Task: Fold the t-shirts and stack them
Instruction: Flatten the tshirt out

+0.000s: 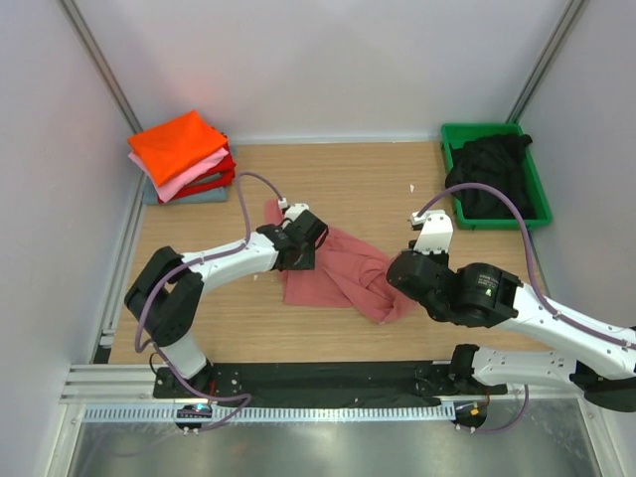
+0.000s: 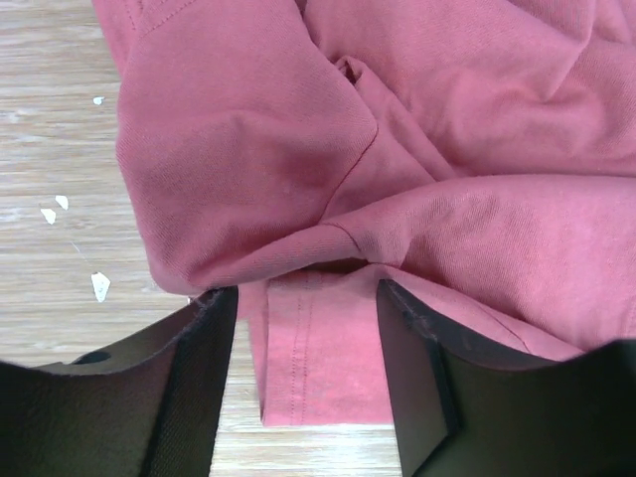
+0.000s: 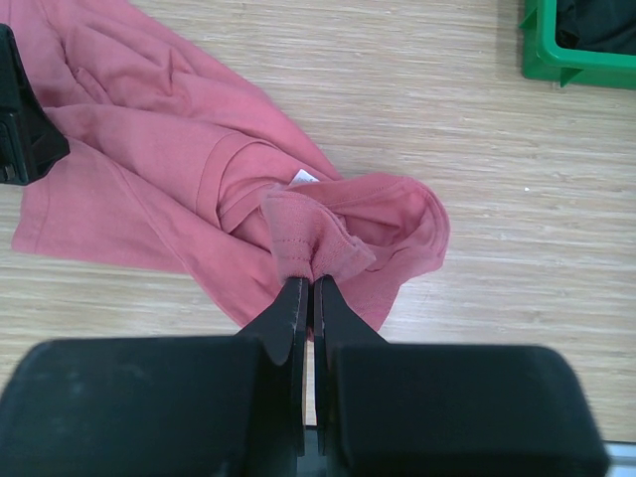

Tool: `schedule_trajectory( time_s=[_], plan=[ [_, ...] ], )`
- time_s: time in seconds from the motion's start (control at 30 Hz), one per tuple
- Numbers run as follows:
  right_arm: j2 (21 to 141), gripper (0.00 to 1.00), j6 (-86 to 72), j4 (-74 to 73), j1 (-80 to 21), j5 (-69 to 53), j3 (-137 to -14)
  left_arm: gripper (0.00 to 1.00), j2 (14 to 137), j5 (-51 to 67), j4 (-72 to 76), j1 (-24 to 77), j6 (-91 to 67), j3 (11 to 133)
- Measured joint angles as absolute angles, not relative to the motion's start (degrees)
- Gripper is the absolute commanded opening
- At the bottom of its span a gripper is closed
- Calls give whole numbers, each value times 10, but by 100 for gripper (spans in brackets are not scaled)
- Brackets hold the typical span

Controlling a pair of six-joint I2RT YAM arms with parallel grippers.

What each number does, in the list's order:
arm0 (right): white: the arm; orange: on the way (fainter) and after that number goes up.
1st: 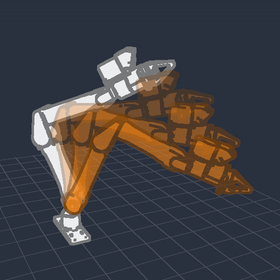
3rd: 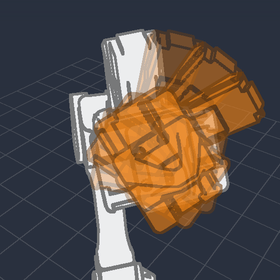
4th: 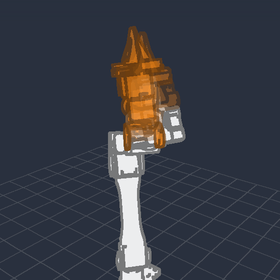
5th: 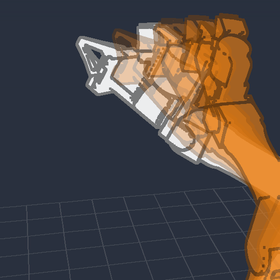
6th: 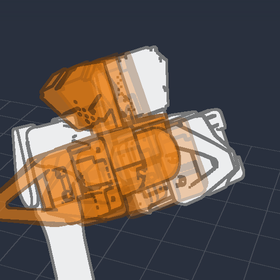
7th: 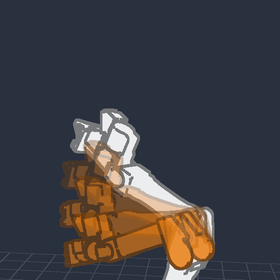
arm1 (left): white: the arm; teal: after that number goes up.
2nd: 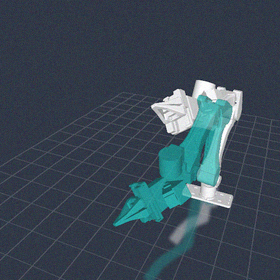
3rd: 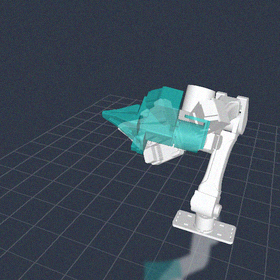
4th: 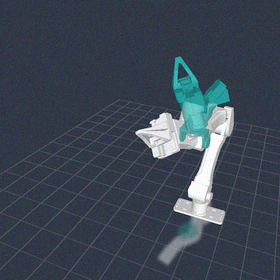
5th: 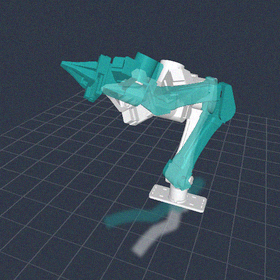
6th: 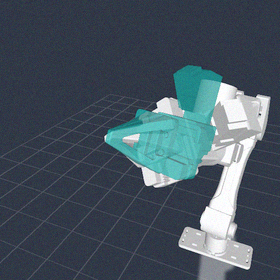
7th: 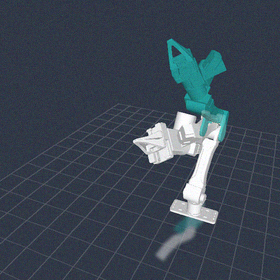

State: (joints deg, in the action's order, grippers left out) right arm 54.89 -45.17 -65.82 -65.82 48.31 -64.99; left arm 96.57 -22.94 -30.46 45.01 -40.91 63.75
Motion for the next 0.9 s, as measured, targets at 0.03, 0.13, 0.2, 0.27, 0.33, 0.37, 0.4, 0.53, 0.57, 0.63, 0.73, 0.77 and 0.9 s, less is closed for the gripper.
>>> schedule_trajectory(
  time_s=[0.03, 0.13, 0.2, 0.27, 0.33, 0.37, 0.4, 0.53, 0.57, 0.63, 0.73, 0.77, 0.9],
  plan=[
    [549, 1, -452, -658, -658, 483, -650, 53, 966, -229, -305, 451, -409, 637],
    [549, 1, -452, -656, -658, 483, -650, 43, 966, -229, -304, 454, -403, 637],
    [549, 1, -452, -655, -658, 483, -650, 37, 966, -229, -304, 460, -402, 637],
    [549, 1, -452, -655, -658, 483, -650, 30, 967, -229, -304, 466, -401, 637],
    [549, 1, -452, -655, -658, 483, -649, 26, 967, -229, -303, 471, -401, 637],
    [549, 1, -452, -655, -658, 483, -649, 22, 967, -229, -303, 473, -402, 637],
    [549, 1, -452, -655, -658, 483, -649, 19, 967, -229, -303, 475, -402, 637],
    [549, 1, -452, -655, -658, 483, -649, 9, 967, -230, -303, 481, -402, 638],
    [549, 1, -452, -655, -658, 483, -649, 9, 967, -230, -303, 481, -401, 638],
    [549, 1, -452, -655, -658, 483, -649, 17, 967, -232, -305, 481, -400, 639],
    [549, 1, -452, -655, -658, 483, -649, 44, 967, -242, -307, 481, -396, 641],
    [549, 1, -452, -655, -658, 483, -648, 50, 967, -246, -308, 481, -395, 643],
    [549, 1, -452, -655, -658, 483, -645, 50, 971, -264, -313, 481, -390, 655]
  ],
)
